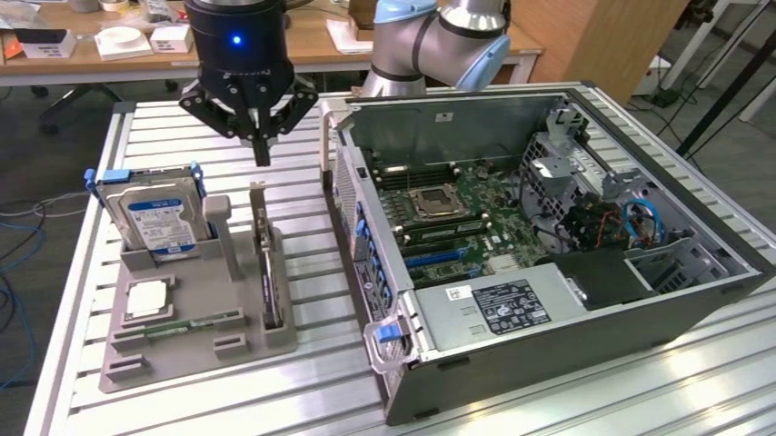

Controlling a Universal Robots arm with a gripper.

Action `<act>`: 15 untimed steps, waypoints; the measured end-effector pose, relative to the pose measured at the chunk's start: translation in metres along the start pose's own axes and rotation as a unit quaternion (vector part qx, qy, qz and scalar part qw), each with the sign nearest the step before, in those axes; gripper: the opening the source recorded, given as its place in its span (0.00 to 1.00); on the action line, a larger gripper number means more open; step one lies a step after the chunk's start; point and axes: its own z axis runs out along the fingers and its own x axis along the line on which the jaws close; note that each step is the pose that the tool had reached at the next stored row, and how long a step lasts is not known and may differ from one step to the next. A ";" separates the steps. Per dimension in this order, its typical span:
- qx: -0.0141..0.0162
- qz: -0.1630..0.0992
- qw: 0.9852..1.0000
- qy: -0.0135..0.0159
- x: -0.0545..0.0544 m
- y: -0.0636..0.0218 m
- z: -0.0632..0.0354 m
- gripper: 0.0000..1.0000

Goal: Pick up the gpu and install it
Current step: 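Reach for the gpu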

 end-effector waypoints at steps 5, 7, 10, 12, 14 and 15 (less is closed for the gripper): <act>0.000 0.000 1.000 0.000 0.001 -0.0001 0.0004 0.11; 0.000 0.000 1.000 0.000 0.002 -0.0002 0.0006 0.11; 0.000 0.000 1.000 0.000 0.002 -0.0002 0.0006 0.11; 0.000 0.000 1.000 0.000 0.002 -0.0002 0.0006 0.11; 0.000 0.000 1.000 0.000 0.002 -0.0003 0.0006 0.11; 0.000 0.000 1.000 0.000 0.002 -0.0007 0.0005 0.11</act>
